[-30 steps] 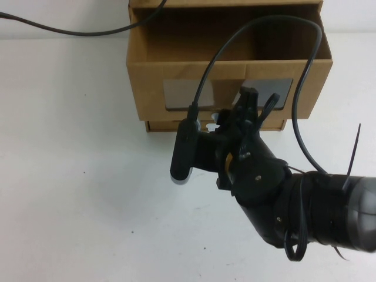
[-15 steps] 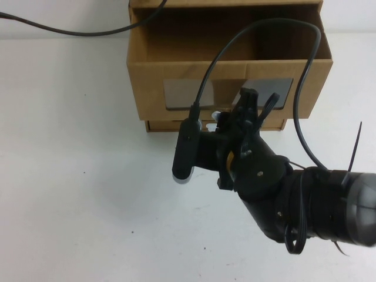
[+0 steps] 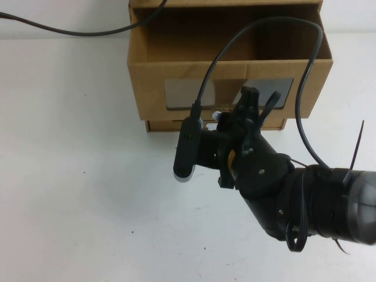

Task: Open the shoe box
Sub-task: 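Pull the top drawer of the cardboard box fully open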

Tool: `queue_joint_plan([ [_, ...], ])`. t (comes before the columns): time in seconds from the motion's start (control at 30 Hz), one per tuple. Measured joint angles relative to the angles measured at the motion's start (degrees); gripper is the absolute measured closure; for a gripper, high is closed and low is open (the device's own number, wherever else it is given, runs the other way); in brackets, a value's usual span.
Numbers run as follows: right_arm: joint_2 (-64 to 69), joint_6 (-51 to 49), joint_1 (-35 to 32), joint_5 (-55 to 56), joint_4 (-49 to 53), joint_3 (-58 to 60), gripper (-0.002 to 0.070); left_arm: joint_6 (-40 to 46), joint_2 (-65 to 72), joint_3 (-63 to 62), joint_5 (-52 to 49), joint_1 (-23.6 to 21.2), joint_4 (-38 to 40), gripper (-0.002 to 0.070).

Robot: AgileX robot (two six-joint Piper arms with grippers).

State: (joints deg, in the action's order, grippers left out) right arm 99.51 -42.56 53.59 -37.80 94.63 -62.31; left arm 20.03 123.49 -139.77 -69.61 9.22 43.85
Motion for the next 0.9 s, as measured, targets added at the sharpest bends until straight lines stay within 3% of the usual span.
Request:
queue_joint_plan([
  [0.17,0.0,0.0,0.0,-0.3,0.2,-0.1,0.0659,0.1,0.0,0.0,0.0,0.0,0.0,0.068],
  [0.9,-2.6,-0.2,1.6,-1.3,0.2,1.6,0.0672,0.2,0.0,0.0,0.0,0.0,0.0,0.068],
])
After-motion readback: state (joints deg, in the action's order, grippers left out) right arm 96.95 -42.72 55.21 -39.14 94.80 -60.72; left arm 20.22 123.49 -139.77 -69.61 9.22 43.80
